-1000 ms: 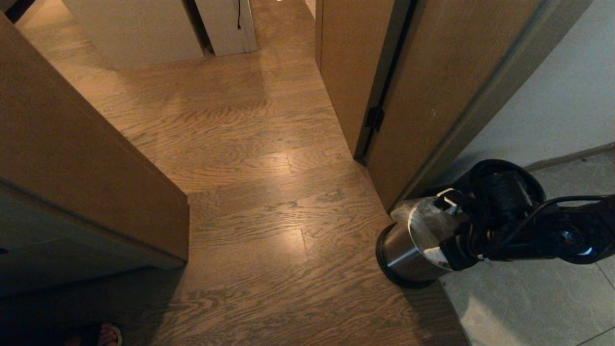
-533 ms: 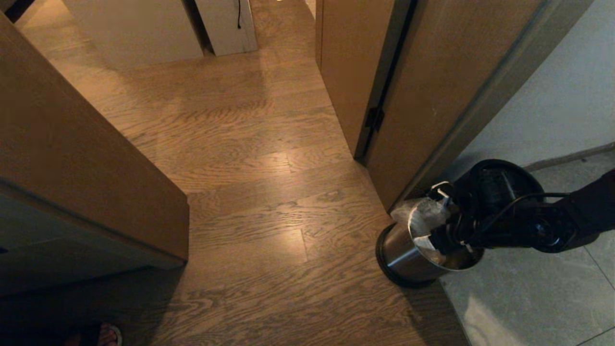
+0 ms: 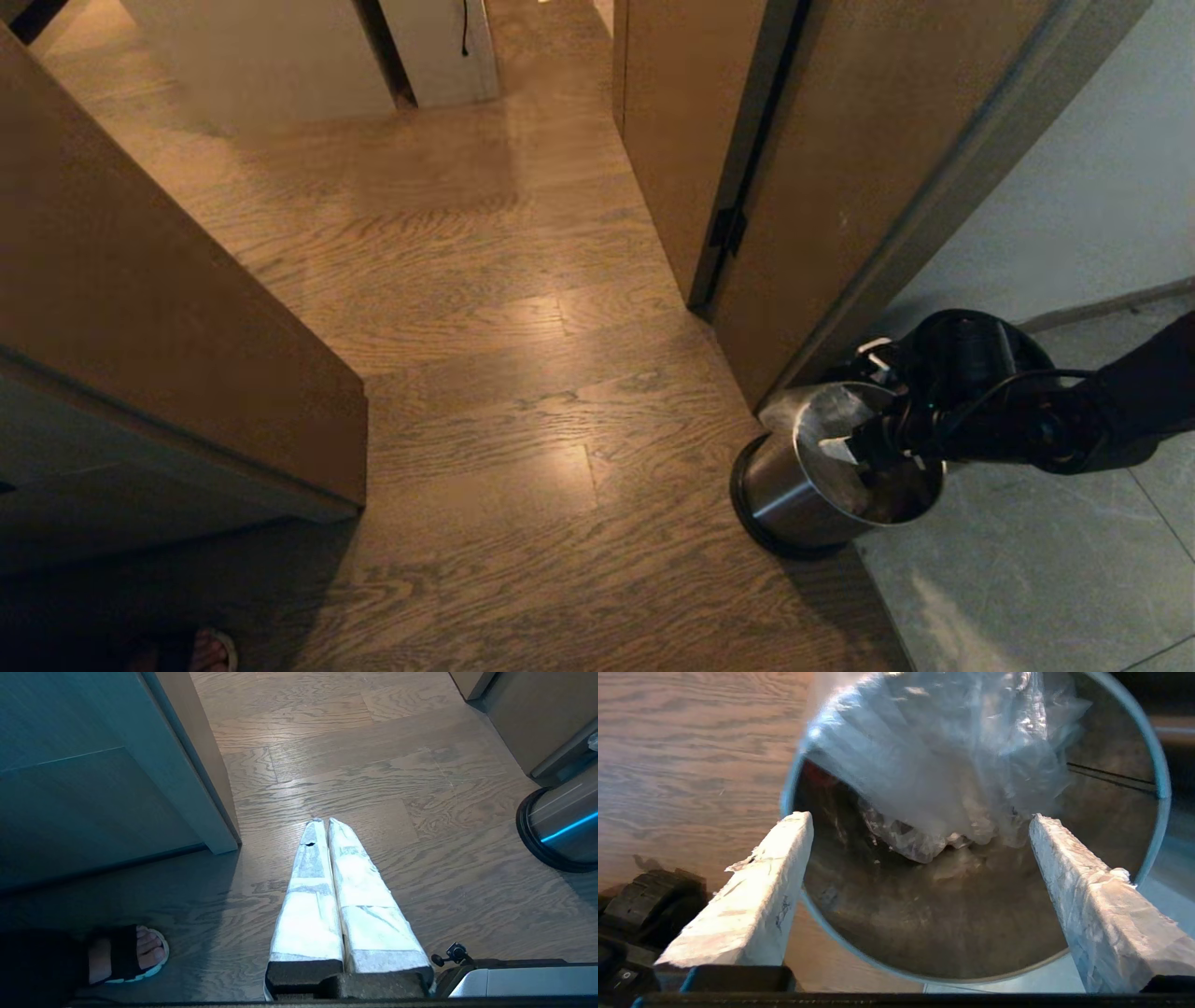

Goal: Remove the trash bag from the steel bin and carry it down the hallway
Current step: Pick up the trash bag

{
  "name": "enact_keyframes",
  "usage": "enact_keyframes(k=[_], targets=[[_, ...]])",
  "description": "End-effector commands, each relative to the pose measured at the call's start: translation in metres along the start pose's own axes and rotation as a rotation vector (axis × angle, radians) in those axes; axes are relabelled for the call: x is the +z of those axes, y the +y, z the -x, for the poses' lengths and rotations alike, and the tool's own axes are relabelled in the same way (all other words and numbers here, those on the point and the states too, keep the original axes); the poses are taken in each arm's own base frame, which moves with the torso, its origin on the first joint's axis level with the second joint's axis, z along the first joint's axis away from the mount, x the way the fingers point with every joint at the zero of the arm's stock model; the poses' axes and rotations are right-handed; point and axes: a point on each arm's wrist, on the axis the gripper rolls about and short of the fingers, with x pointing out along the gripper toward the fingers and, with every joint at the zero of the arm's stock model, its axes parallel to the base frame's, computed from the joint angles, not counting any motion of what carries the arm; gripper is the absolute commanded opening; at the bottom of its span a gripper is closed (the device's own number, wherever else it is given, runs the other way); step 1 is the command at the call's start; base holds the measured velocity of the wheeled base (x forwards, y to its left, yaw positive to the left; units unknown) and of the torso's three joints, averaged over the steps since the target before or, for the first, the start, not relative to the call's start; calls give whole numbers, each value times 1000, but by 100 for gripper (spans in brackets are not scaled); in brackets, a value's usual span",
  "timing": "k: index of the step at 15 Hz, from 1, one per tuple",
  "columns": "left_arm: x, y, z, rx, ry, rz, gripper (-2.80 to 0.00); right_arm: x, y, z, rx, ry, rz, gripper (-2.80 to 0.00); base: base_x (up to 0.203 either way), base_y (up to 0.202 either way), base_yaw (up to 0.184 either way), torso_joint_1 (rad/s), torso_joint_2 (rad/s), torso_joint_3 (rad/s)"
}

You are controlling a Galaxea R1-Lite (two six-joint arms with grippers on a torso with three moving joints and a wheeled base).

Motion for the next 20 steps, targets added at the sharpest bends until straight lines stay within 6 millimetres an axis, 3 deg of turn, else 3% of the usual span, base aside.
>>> enact_keyframes(k=[1, 12, 20], targets=[[0, 0, 0, -1, 0, 1, -280, -6, -6, -9, -7, 17, -10, 0, 0, 0, 0, 0, 0, 0], [0, 0, 0, 0, 0, 1, -280, -19, -6, -28, 67, 47, -27, 0, 0, 0, 0, 0, 0, 0], [0, 0, 0, 0, -1, 1, -280, -9, -7, -22, 106, -37, -14, 0, 0, 0, 0, 0, 0, 0]])
